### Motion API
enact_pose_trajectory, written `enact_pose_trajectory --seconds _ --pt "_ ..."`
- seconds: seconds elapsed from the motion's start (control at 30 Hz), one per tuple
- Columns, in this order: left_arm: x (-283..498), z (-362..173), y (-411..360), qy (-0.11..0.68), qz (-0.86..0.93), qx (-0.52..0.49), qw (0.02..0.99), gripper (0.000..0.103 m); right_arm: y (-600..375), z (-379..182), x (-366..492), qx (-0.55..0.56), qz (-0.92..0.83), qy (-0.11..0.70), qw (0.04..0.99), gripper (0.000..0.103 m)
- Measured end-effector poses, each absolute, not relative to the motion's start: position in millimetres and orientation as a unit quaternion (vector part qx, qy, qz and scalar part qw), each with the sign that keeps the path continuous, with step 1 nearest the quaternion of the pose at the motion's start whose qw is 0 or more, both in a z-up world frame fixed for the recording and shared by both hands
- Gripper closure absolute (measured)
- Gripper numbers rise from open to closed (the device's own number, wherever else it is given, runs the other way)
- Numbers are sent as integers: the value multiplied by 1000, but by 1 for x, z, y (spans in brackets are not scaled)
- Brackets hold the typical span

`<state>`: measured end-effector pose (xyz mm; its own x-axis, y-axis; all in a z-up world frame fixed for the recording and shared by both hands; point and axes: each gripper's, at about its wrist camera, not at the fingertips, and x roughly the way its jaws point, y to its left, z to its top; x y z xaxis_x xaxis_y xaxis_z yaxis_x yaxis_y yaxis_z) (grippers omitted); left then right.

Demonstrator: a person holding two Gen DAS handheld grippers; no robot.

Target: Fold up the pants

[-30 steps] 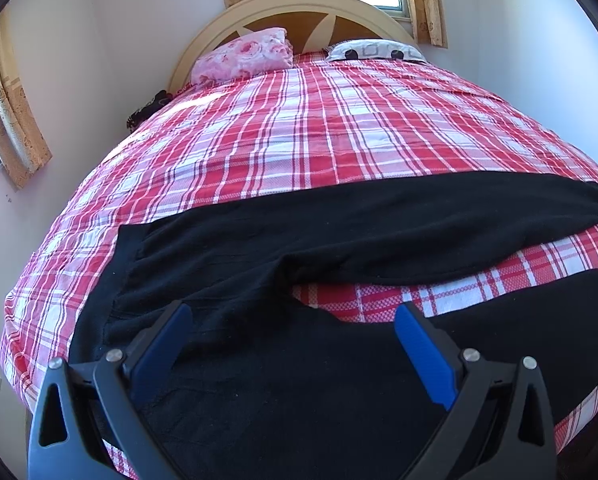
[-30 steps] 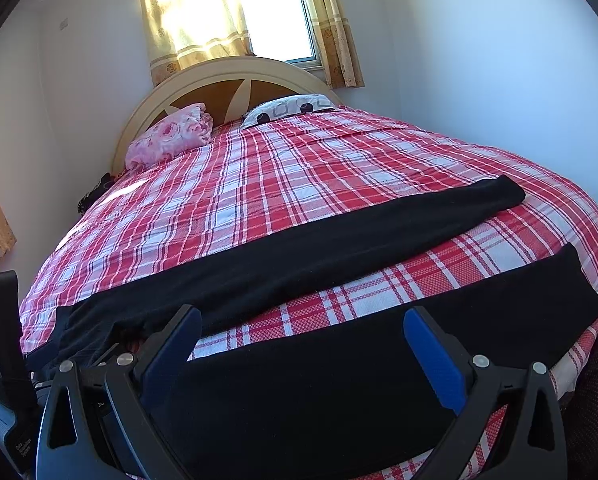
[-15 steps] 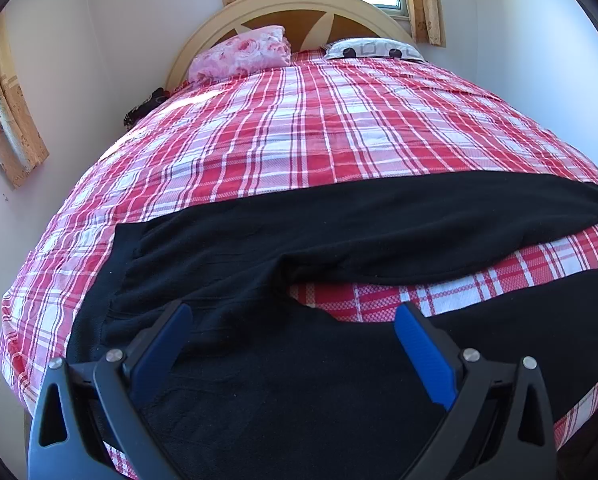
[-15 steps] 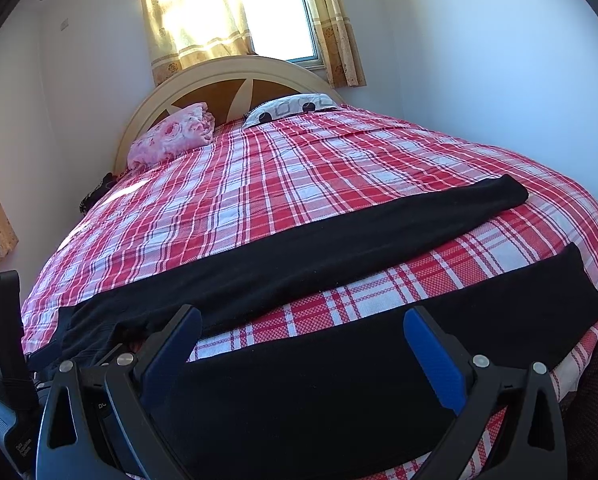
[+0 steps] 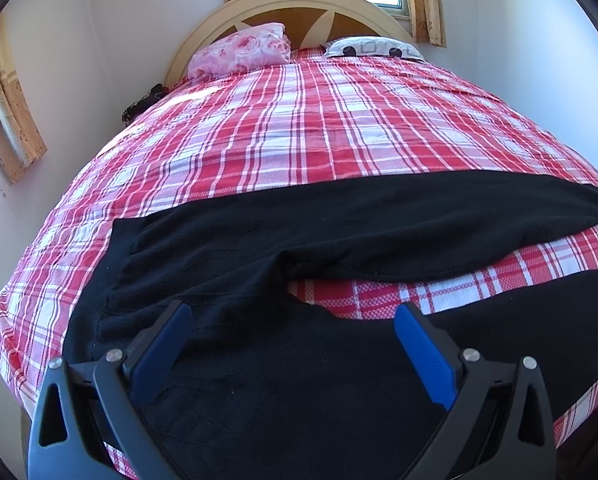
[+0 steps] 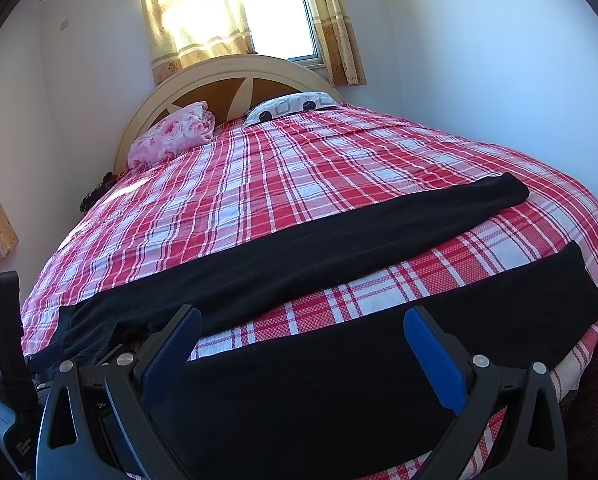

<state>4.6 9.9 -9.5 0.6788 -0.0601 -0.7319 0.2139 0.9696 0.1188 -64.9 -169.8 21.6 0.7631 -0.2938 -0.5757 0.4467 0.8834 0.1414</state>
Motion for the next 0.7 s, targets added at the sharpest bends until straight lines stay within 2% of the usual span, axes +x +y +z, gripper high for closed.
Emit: enact_pose_trajectory --seconds 0.7 --pt "16 -13 19 405 -72 92 907 0 -168 19 -56 128 -191 291 929 1"
